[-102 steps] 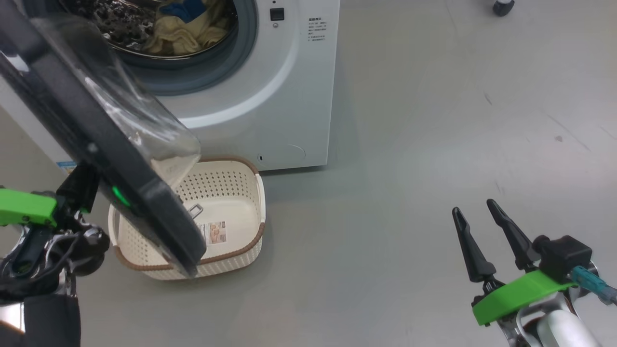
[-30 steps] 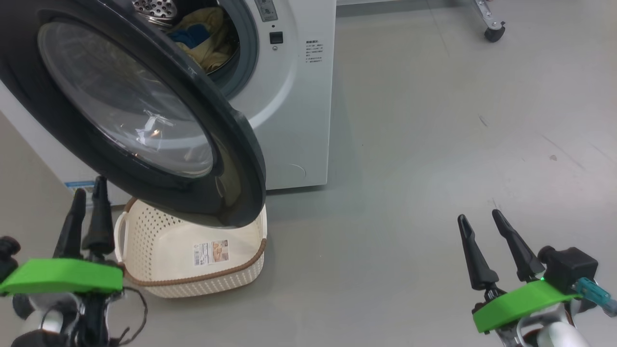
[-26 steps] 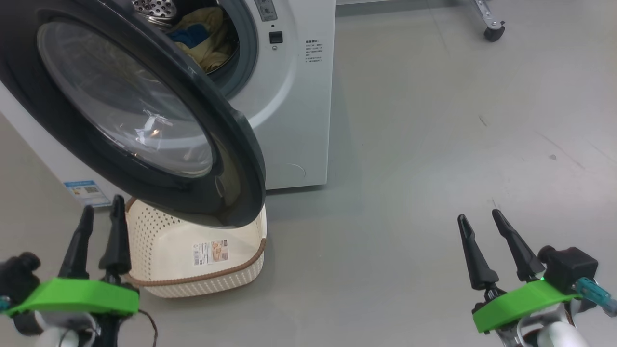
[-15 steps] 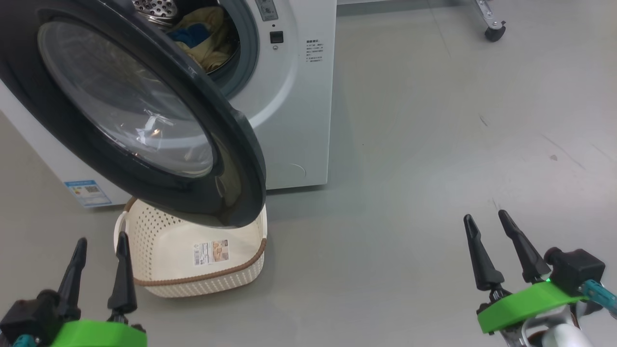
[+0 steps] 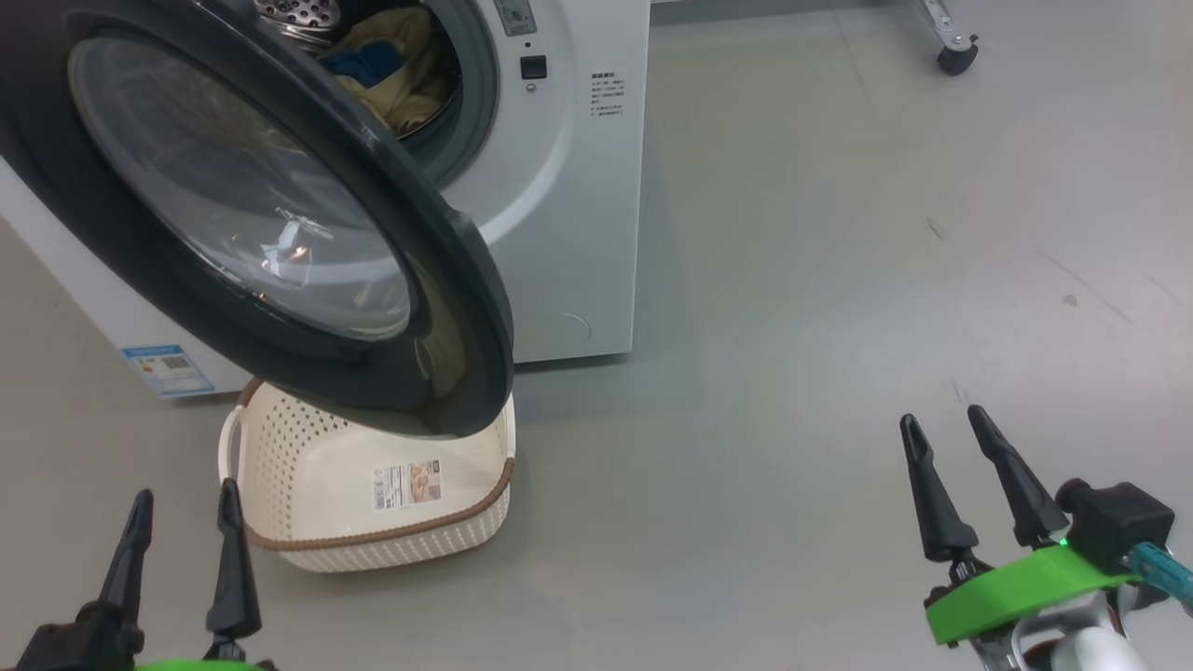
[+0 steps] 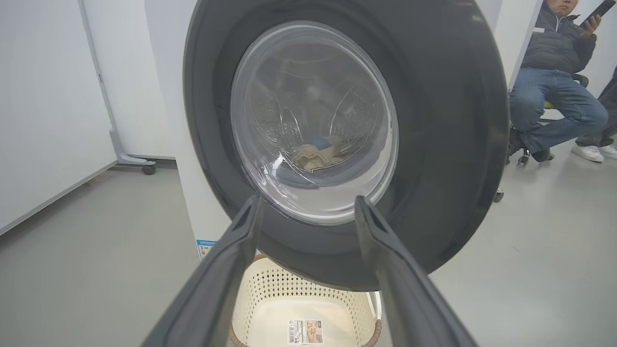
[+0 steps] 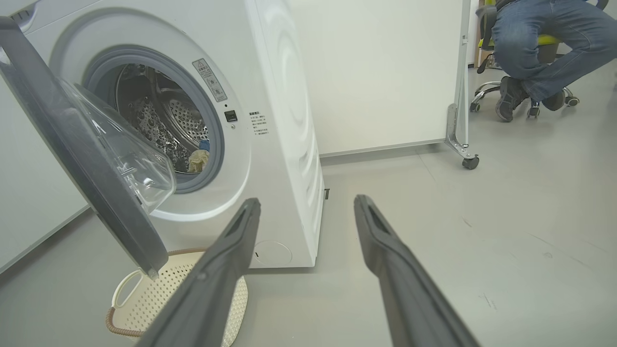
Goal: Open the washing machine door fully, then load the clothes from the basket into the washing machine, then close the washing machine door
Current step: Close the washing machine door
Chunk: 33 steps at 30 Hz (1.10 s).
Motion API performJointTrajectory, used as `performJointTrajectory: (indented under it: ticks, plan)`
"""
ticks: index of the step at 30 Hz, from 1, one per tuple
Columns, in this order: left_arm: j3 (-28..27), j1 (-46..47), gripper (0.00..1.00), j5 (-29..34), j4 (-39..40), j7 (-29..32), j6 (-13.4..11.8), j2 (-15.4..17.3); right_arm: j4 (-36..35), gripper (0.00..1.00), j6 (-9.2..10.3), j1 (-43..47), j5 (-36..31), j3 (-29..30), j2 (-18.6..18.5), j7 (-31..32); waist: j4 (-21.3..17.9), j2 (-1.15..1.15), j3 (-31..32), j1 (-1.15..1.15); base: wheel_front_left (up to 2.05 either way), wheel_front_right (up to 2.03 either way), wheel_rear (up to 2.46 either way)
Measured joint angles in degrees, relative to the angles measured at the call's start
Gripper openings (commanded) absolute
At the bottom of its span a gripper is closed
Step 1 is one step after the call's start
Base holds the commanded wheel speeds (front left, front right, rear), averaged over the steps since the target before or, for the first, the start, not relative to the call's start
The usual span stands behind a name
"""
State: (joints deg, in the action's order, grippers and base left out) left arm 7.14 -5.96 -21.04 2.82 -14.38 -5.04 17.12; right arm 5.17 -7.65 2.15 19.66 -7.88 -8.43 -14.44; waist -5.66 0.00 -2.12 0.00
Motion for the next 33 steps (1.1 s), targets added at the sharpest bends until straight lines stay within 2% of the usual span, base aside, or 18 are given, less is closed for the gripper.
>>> performJointTrajectory:
  ticks: [33]
  plan:
    - [-5.13,-1.58,1.0,4.91,-2.94,0.01,3.05,-4.54,0.16,1.0,0.0,0.3,-0.02,0.42,0.03,0.0,-0.15,0.0,0.53,0.0,0.0,0.0,0.0]
